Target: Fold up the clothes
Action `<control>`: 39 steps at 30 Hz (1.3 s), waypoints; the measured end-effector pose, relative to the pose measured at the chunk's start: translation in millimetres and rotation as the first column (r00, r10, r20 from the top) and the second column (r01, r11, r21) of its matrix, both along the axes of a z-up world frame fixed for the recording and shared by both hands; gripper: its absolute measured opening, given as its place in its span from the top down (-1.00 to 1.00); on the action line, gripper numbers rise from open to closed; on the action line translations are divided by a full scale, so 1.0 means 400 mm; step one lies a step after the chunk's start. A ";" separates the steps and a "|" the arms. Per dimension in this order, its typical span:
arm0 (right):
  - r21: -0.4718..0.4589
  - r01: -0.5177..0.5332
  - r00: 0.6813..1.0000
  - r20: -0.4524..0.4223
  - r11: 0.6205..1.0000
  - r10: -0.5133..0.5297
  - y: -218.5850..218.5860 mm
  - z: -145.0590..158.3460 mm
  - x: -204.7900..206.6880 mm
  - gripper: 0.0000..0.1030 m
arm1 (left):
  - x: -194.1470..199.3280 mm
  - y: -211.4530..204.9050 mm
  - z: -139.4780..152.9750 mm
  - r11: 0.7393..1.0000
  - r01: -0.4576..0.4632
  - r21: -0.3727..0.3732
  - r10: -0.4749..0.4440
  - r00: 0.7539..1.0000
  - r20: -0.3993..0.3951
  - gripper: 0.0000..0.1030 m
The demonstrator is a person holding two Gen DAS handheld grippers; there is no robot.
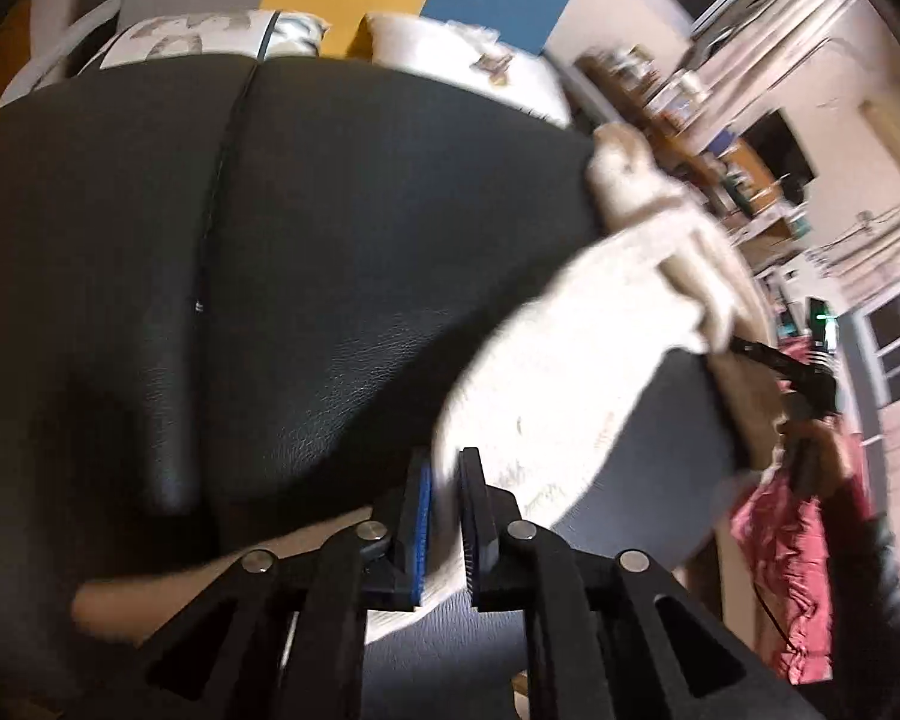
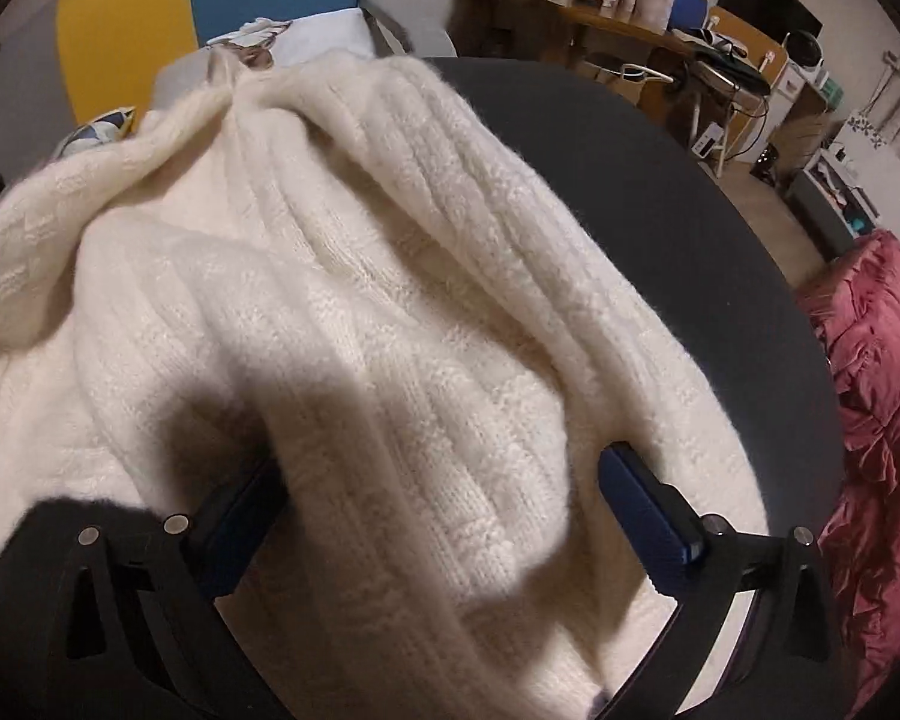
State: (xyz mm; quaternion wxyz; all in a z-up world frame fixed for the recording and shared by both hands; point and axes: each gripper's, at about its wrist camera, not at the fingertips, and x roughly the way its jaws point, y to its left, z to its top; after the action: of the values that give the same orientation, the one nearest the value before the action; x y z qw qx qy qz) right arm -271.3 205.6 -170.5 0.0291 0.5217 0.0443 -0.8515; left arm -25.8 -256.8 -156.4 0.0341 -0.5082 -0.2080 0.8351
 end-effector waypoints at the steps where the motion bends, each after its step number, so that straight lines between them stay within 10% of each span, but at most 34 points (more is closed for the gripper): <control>1: -0.030 -0.005 1.000 -0.020 1.000 0.004 0.005 0.024 0.013 -0.99 | 0.017 -0.012 0.011 1.000 0.002 0.005 -0.002 1.000 -0.017 0.74; 6: -0.180 -0.167 0.973 -0.189 0.969 0.132 -0.022 0.177 0.134 -1.00 | 0.120 -0.056 0.031 0.989 -0.026 -0.148 0.017 0.998 -0.056 0.69; 14: -0.308 -0.510 0.860 -0.139 0.803 0.492 -0.345 0.158 0.278 -1.00 | 0.163 -0.049 -0.089 0.987 -0.049 -0.150 0.057 0.997 0.053 0.68; 18: -0.206 -0.550 0.833 -0.066 0.809 0.550 -0.498 0.095 0.262 -1.00 | 0.163 -0.022 -0.113 0.979 -0.108 -0.173 0.113 0.993 0.021 0.66; 23: -0.116 -0.511 0.849 0.089 0.852 0.522 -0.566 -0.025 0.235 -1.00 | 0.158 0.046 -0.108 0.907 -0.128 -0.402 0.122 0.992 -0.039 0.97; 25: -0.119 -0.501 0.855 0.083 0.857 0.511 -0.571 -0.031 0.243 -1.00 | 0.164 0.002 -0.095 0.910 -0.223 -0.349 0.215 0.975 -0.061 1.00; 28: -0.150 -0.501 0.855 0.067 0.852 0.515 -0.588 -0.024 0.255 -1.00 | 0.131 -0.063 -0.078 0.836 -0.356 -0.418 0.355 0.931 -0.082 1.00; 34: -0.124 -0.542 0.836 0.026 0.831 0.549 -0.702 -0.027 0.292 -1.00 | 0.096 -0.151 -0.044 0.813 -0.481 -0.327 0.485 0.871 -0.077 1.00; 39: -0.349 -0.542 0.833 -0.108 0.764 0.542 -0.552 0.089 0.304 -1.00 | 0.112 -0.105 0.050 0.906 -0.390 -0.164 0.362 0.916 -0.175 0.74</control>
State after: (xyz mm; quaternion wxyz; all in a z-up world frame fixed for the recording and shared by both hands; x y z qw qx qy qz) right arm -149.5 -15.3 -135.0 0.3701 0.4713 0.0338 -0.7999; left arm 18.9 -299.0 -136.5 -0.1632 -0.3993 -0.2163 0.8758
